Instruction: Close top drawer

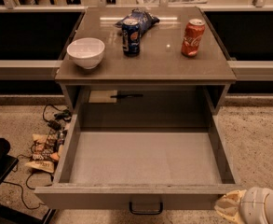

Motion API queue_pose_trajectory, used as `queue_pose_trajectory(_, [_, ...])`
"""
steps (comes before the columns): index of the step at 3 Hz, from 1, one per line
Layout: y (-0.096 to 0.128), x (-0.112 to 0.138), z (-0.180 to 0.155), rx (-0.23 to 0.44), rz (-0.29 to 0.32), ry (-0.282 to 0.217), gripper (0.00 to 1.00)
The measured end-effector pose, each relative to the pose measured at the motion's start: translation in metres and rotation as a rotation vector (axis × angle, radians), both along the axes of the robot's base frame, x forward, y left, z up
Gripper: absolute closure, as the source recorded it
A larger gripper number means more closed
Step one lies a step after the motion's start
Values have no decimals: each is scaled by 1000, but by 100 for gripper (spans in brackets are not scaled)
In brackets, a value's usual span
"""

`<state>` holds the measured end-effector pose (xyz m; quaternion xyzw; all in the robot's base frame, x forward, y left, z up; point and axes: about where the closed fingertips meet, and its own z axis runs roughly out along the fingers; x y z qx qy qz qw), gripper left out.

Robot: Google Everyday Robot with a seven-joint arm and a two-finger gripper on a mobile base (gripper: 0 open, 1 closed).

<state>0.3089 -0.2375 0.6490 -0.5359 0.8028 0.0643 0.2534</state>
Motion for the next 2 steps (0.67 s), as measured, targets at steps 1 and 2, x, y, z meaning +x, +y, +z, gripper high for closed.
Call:
queue_pose_trajectory(1, [9, 7, -4, 6, 18, 3, 100])
queue_pose_trajectory(2, [18, 27, -12, 25, 37, 2, 100])
